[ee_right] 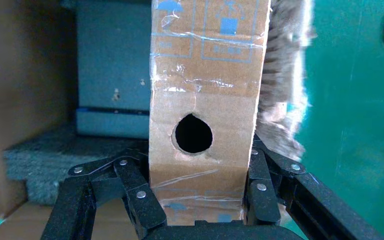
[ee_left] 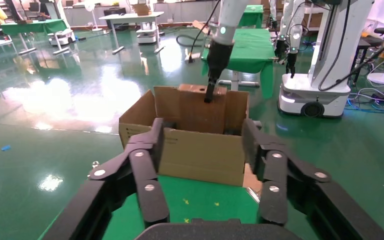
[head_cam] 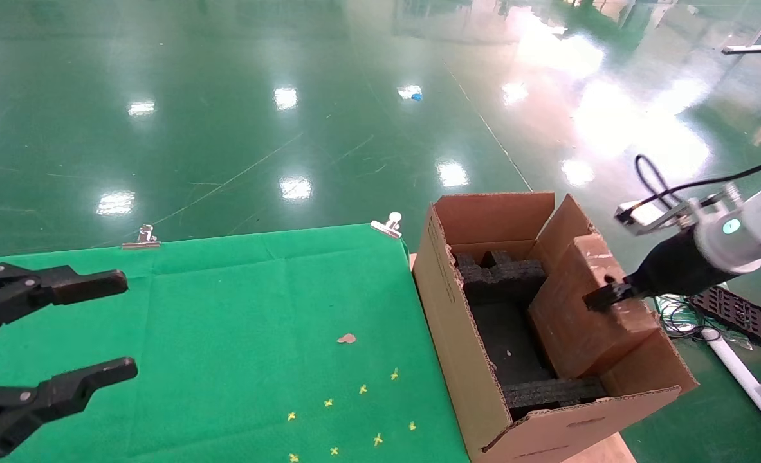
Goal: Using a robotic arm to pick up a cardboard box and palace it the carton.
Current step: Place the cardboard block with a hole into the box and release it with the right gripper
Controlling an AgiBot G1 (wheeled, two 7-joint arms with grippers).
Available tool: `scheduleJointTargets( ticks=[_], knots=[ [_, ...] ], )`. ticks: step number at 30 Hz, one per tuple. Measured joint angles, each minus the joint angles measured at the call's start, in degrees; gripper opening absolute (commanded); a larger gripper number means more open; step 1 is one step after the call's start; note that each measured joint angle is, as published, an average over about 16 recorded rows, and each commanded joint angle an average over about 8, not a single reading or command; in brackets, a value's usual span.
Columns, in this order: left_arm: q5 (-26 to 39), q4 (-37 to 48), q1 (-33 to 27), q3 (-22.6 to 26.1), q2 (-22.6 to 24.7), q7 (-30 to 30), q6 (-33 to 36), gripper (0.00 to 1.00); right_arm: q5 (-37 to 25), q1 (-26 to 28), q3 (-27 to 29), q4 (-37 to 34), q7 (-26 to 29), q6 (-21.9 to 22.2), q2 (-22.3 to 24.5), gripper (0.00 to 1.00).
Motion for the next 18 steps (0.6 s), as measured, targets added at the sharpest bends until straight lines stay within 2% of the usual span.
scheduleJointTargets(
  ticks=[13, 14, 18],
  knots=[
    [-0.03, 0.0, -0.01, 0.04, -0.02, 0.02, -0.02, 1.0, 5.03, -11.39, 2.79, -6.19, -4.48, 9.82, -3.97, 0.0],
    [-0.03, 0.0, -0.01, 0.05, -0.02, 0.02, -0.02, 1.0, 5.38, -11.95, 3.01, -6.5, -4.9, 10.31, -4.13, 0.03],
    [-0.04, 0.0, -0.01, 0.06, -0.03, 0.03, -0.03, 1.0, 6.63, -13.56, 3.8, -7.54, -6.49, 11.63, -4.58, 0.53]
  ],
)
